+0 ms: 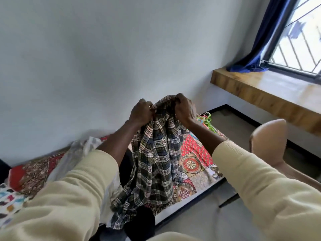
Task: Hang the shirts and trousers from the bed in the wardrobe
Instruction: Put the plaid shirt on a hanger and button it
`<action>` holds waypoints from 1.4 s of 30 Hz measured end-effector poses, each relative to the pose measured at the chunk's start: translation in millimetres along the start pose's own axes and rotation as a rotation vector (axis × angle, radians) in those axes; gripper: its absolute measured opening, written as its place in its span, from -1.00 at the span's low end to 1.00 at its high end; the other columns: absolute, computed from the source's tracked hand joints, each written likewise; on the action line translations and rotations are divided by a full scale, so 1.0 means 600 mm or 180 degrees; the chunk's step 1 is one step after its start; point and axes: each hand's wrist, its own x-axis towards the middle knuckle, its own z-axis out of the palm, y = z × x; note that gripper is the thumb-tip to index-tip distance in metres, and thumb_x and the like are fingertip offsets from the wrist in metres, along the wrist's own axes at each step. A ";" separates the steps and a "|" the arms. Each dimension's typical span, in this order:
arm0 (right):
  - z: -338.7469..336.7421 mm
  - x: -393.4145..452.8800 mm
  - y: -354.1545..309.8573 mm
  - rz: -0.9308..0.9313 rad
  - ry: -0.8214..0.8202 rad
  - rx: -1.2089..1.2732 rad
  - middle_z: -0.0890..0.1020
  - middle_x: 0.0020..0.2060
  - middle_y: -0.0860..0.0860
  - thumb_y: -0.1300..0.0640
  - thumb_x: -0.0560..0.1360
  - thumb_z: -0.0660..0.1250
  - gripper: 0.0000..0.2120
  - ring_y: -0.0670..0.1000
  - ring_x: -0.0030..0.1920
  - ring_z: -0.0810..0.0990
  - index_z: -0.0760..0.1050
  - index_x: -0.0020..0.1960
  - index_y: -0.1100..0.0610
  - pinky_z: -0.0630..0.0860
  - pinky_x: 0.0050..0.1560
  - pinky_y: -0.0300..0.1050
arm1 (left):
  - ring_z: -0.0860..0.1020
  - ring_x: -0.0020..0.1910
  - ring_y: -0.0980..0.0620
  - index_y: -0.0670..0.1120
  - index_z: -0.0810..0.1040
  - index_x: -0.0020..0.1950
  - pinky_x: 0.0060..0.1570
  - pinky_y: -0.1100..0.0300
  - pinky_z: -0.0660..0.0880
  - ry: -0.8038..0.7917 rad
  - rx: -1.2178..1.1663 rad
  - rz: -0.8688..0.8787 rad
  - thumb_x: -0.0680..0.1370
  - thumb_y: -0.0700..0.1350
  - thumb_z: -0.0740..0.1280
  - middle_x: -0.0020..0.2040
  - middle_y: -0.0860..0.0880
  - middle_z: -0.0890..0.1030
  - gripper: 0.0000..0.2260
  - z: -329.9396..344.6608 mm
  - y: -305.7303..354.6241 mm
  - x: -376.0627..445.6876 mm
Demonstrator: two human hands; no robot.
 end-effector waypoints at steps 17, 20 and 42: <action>-0.105 0.022 0.026 -0.0621 -0.0099 -0.1924 0.55 0.04 0.19 0.17 0.55 0.28 -0.79 0.26 -0.03 0.59 0.46 0.15 0.23 0.58 -0.08 0.13 | 0.60 -0.07 -0.25 -0.14 0.49 0.11 -0.19 0.08 0.34 0.1362 -0.0139 -0.0100 0.60 -0.04 0.29 -0.05 -0.21 0.65 -0.80 -0.100 0.032 -0.012; -0.133 0.031 0.032 0.0190 0.0615 -0.0838 0.61 -0.07 0.23 0.15 0.54 0.19 -0.73 0.25 -0.14 0.58 0.36 0.21 0.21 0.50 -0.23 0.09 | 0.61 -0.02 -0.19 -0.10 0.59 0.09 -0.18 0.11 0.37 0.0756 0.0102 0.0052 0.59 0.07 0.29 0.00 -0.16 0.66 -0.74 -0.114 0.049 0.002; -0.212 0.038 0.112 -0.0628 -0.1401 -0.0822 0.59 -0.15 0.13 0.06 0.50 0.43 -0.76 0.15 -0.14 0.59 0.48 0.07 0.15 0.51 -0.12 0.08 | 0.52 -0.11 -0.02 -0.25 0.59 0.00 -0.17 0.19 0.37 -0.0093 -0.0796 -0.0173 0.53 -0.09 0.44 -0.10 -0.09 0.57 -0.78 -0.097 0.080 -0.012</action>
